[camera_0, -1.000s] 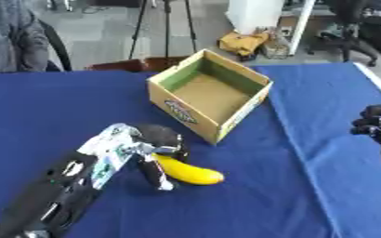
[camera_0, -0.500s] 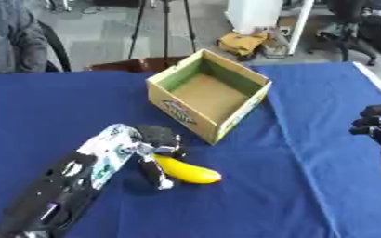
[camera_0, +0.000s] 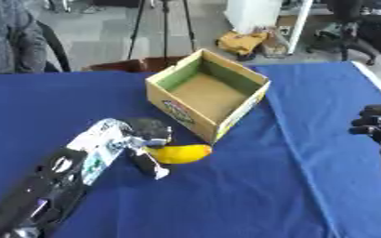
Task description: Pick up objects on the table and place them in the box.
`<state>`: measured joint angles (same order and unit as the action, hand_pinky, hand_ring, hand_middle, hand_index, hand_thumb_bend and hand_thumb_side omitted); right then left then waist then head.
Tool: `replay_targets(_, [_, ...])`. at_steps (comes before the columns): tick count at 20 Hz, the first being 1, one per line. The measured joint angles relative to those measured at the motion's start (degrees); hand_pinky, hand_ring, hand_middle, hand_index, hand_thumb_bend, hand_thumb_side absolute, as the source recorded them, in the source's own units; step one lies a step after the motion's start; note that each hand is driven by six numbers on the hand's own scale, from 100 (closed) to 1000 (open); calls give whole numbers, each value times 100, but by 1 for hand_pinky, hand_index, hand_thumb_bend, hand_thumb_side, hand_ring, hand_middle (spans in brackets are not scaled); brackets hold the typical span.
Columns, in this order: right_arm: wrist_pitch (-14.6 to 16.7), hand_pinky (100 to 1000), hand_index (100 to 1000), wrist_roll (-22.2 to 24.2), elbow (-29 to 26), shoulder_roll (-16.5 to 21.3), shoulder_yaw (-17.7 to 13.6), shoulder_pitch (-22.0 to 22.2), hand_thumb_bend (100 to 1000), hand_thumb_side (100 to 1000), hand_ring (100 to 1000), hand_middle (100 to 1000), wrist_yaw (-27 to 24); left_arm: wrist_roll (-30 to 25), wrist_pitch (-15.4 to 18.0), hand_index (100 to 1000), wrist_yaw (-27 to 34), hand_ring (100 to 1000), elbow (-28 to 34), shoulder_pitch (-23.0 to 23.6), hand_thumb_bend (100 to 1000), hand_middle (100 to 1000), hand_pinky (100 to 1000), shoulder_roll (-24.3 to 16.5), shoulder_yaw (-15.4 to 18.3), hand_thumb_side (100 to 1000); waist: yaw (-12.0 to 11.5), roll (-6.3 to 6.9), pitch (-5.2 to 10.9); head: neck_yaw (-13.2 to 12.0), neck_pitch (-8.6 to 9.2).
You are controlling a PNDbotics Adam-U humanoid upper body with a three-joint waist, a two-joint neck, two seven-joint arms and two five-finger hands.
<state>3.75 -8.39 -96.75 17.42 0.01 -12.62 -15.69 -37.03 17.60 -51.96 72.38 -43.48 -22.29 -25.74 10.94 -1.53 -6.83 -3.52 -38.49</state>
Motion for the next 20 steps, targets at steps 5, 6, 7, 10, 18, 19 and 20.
replay_targets(5, [0,528,592,1,12,0,0,0,100,917,540,531,0,-21,-52,618,-7,537,158,-113,100,511,603,-284,69,417,2,23,17,17,1])
replay_targets(6, [0,528,592,1,14,0,0,1,100,917,540,531,0,-26,-57,618,-7,537,158,-141,100,511,604,-324,76,416,7,29,17,18,2])
replay_targets(7, [0,528,592,3,15,0,1,1,100,917,540,531,0,-32,-60,617,-7,537,158,-179,100,511,605,-363,86,415,22,35,18,18,3])
replay_targets(10, [-1,528,592,10,21,1,5,0,100,917,540,531,0,-37,-61,616,-32,538,157,-310,100,510,608,-451,98,412,91,70,37,16,5])
replay_targets(18, [-15,528,592,80,28,5,66,-83,100,919,541,532,0,251,-154,614,-392,540,-9,-695,100,511,619,-503,365,411,329,238,41,-38,92])
replay_targets(19, [-16,528,592,91,28,6,75,-102,100,919,541,532,0,326,-179,614,-470,541,-62,-738,100,512,621,-500,413,410,367,265,32,-49,114])
replay_targets(20, [-15,528,592,99,28,9,80,-115,100,919,541,532,0,407,-206,614,-557,541,-123,-779,100,512,622,-498,463,412,412,292,15,-65,137])
